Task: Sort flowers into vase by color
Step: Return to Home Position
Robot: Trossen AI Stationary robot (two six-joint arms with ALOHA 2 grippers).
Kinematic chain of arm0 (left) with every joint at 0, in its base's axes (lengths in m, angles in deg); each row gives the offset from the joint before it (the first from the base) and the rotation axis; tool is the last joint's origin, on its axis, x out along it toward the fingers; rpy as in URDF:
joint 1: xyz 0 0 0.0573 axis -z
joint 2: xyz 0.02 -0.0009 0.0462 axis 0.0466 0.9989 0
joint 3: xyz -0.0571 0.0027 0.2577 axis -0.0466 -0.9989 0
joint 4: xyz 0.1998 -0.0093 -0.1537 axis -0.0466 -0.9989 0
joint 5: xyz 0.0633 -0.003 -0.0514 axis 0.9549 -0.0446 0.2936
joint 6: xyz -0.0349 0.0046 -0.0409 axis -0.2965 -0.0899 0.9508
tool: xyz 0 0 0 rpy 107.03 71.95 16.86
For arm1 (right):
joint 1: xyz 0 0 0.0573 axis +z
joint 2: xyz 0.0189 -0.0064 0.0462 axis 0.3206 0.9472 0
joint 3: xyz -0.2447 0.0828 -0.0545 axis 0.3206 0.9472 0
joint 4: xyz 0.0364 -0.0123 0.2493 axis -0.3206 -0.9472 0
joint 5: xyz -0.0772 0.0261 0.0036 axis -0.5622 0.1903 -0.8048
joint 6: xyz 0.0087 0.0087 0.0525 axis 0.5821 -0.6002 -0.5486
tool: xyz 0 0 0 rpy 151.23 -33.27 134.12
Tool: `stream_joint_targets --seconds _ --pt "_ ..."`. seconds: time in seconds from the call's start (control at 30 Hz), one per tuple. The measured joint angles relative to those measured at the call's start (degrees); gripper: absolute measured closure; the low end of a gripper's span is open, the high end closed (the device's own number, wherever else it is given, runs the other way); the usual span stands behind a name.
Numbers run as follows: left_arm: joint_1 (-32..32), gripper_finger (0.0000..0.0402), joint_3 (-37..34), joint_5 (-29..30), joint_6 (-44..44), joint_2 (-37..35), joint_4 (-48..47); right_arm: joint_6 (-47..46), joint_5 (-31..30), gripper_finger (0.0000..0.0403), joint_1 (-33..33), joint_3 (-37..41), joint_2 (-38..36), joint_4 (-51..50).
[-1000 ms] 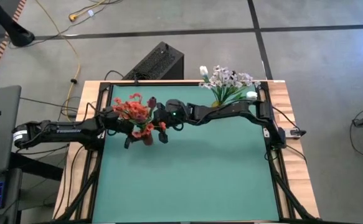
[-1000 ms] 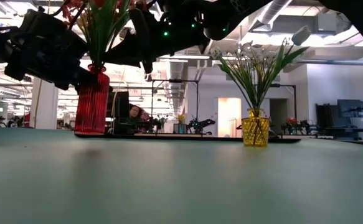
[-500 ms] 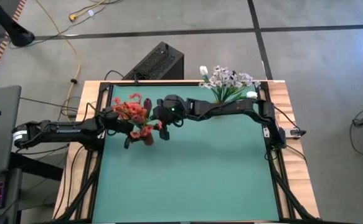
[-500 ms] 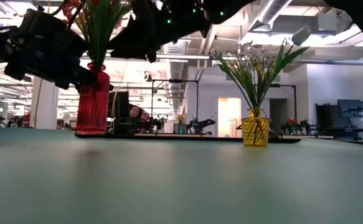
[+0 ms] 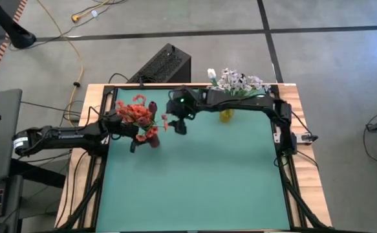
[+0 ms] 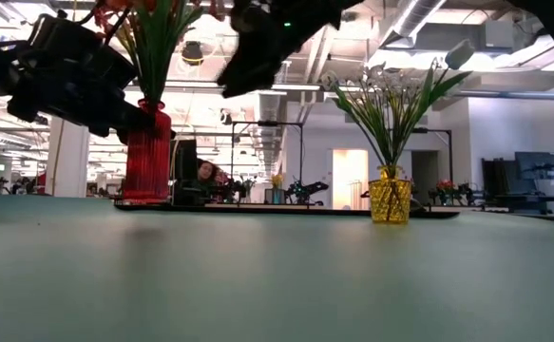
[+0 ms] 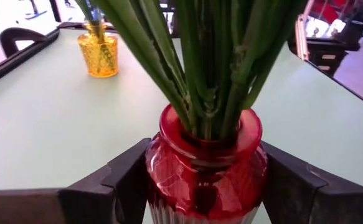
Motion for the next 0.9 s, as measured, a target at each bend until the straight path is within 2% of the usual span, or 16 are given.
stream_joint_targets --seconds 0.13,0.2,0.37,0.47,0.63,0.77,0.9 --pt "-1.44 0.0171 0.02 1.88 -0.04 -1.02 -0.62 0.36 -2.19 0.0107 -1.43 -0.02 -2.97 -3.61" --pt "-2.36 0.0171 0.49 4.76 -0.22 -1.48 -1.69 0.37 -2.49 0.0107 -2.05 -0.02 -4.19 -5.22" --pt "-4.09 0.0171 3.75 18.18 -1.33 -2.02 -8.48 0.35 -2.49 0.0107 -2.48 0.04 -7.23 -9.53" --pt "-4.53 0.0171 4.63 26.31 -0.32 -1.57 -9.50 1.01 -2.57 0.0107 -1.86 0.32 -8.06 -10.89" --pt "-5.64 0.0171 4.31 38.19 5.38 -1.57 -8.23 3.10 -2.81 0.0111 0.29 5.47 -9.61 -4.17" --pt "-5.68 0.0171 1.84 43.35 9.39 -1.57 -3.26 3.09 -2.78 0.0112 1.09 9.10 -10.21 1.32" --pt "-5.68 0.0171 0.22 43.97 12.64 -1.50 -1.93 2.52 -2.56 0.0112 1.22 10.84 -9.99 2.58"
